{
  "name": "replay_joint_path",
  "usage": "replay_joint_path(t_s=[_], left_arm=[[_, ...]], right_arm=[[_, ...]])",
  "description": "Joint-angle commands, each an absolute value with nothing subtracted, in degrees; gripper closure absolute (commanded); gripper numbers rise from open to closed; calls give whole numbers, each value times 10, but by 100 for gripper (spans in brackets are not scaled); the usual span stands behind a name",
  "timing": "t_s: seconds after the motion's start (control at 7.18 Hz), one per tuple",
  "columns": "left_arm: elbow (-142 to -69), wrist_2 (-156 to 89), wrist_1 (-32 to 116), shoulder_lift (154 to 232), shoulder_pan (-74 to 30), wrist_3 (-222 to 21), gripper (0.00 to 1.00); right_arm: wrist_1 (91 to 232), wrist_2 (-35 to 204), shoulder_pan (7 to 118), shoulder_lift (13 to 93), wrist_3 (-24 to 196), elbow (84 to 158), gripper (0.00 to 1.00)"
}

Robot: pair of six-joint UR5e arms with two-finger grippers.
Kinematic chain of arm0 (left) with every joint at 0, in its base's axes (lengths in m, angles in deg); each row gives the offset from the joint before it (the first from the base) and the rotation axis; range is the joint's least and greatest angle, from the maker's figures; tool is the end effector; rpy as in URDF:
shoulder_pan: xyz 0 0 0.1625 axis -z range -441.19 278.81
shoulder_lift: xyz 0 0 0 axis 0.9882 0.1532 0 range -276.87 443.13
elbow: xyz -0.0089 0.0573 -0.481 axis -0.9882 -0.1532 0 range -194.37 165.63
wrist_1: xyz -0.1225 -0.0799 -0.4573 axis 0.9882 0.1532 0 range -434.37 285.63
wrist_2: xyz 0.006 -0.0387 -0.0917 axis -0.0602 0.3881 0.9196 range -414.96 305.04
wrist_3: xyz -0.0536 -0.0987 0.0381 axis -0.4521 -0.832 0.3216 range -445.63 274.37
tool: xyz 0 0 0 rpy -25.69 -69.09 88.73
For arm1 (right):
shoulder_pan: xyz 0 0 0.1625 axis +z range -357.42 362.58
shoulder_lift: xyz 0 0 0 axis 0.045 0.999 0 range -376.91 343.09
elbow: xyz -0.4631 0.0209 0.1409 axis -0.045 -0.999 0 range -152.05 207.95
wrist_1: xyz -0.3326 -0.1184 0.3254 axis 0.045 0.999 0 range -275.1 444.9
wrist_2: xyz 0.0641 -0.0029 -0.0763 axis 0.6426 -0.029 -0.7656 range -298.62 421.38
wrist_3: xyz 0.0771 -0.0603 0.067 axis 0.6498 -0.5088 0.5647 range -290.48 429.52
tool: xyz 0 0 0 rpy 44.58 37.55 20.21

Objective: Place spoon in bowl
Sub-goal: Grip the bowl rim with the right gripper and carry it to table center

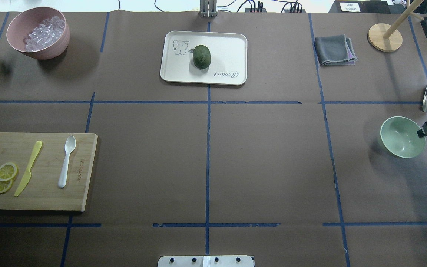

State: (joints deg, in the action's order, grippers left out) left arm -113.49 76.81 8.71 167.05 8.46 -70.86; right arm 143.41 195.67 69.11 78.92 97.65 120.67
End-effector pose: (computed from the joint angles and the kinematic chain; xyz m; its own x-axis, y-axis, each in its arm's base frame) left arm -0.0512 -0.5032 0.7148 0.7199 0.2152 -0.6599 -0.1961 0.9751 0.1040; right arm -0.1686 -0.5149 0.6969 0.6277 -0.1393 0.7659 0.0618 0.9897 0.1294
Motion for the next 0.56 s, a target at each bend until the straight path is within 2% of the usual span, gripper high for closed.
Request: replay_joint_path(t_s=[0.0,0.14,0.42], left_arm=[[-1136,769,87,1670,85,-709,0],[-1135,769,87,1670,85,-709,0],[-1135,769,88,1670,85,-709,0]], right_arm=[[1460,1959,683,757,1063,1255,100],[1507,1957,663,720,1110,1286,100],[1610,1925,592,596,1260,1323,100]])
